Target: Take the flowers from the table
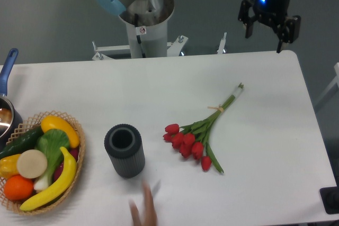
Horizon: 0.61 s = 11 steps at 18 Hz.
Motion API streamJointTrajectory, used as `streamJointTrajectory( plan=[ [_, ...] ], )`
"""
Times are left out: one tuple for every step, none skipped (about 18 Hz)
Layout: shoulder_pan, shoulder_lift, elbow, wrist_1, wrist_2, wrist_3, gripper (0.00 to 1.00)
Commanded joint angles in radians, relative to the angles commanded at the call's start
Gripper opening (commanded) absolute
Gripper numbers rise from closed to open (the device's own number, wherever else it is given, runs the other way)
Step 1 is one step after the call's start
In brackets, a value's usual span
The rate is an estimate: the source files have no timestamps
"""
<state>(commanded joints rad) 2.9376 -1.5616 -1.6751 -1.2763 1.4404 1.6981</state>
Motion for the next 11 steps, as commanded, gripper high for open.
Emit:
streamJointTrajectory(
  plan=[
    [0.0, 0.0, -0.002, 0.003, 0.003, 0.011, 1.0],
    [0.0, 0.0, -0.003, 0.009, 0.003, 0.014, 1.0],
    [-0.002, 0.0, -0.002, 0.006, 0.003, 0.012, 1.0],
    [-0.002, 0.0, 0.0, 0.005, 0.003, 0.011, 1.0],
    [0.0, 0.0, -0.002, 0.003, 0.002, 0.006, 1.0],
    [-0.003, 0.002, -0.002, 0.003, 0.002, 0.0, 1.0],
    [-0.003, 0.0, -0.002, 0.002, 0.0, -0.003, 1.0],
    [-0.006, -0.002, -0.003, 0.003, 0.0, -0.005, 1.0],
    [-0.008, -0.002, -0.003, 0.003, -0.002, -0.012, 1.0],
    [-0.008, -0.003, -0.005, 0.003, -0.011, -0.034, 1.0],
    [-0.008, -0.003, -0.011, 0.003, -0.026, -0.061, 1.0]
  ],
)
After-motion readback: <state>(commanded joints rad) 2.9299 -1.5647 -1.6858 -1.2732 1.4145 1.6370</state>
